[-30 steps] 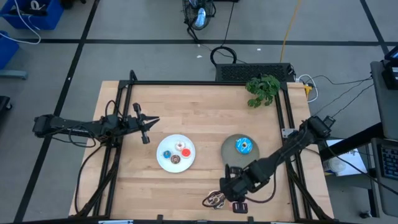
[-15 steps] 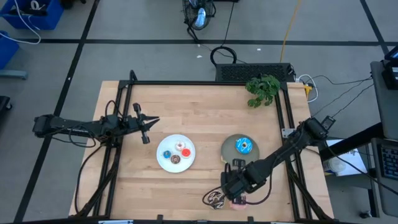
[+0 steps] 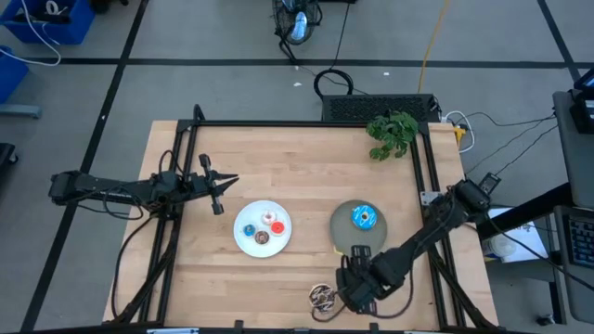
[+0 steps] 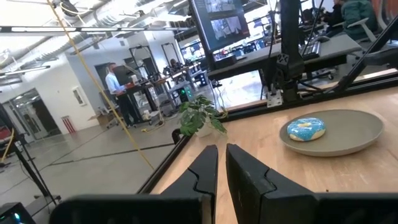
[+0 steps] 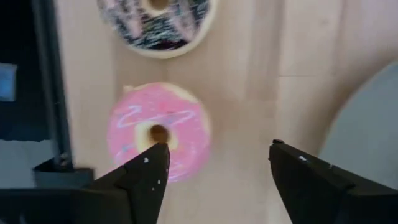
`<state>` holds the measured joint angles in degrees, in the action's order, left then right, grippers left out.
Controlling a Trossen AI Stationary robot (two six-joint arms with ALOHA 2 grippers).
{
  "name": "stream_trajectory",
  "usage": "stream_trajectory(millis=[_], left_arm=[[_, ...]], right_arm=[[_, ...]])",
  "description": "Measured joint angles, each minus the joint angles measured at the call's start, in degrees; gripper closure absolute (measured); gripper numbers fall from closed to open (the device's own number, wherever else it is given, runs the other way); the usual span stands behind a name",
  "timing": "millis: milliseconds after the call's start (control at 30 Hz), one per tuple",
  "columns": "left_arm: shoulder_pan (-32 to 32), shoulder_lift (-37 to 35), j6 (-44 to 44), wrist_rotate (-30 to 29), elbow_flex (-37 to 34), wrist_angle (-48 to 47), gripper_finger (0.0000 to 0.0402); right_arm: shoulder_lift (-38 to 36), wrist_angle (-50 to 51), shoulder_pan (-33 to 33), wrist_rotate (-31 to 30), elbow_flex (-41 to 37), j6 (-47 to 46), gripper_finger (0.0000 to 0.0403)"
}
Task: Pick & Place donuts
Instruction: Put the large pink donut on the gray plate
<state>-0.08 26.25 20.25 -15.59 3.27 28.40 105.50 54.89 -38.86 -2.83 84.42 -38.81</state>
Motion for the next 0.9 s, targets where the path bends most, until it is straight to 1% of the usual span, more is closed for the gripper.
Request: stream_trajectory(millis=[133,367,533,700,900], left_arm=[[0.0,0.0,0.0,0.0,0.0,0.0,0.0362],[0.0,0.0,0.0,0.0,0.0,-0.1,0.0362],[0.0,0.0,0.0,0.0,0.0,-0.4,0.0362],[0.0,0.0,0.0,0.0,0.0,-0.5,0.0362],[0.0,0.0,0.0,0.0,0.0,-0.5,0.0362]], right_arm=[[1.5,-0.6,-1.7,0.1,0.1,-0.8,0.0142],[5.7,-1.7,-1.7,4.5,0.0,0.1,0.0153],[7.0,-4.0,-1.7,4.3,0.0,2.1,0.0153],[7.4,-4.0,-1.7,2.8,-0.2,3.4,0.0156],[7.3,-11.7,-1.7,3.4,-5.7,4.2,0.0156]])
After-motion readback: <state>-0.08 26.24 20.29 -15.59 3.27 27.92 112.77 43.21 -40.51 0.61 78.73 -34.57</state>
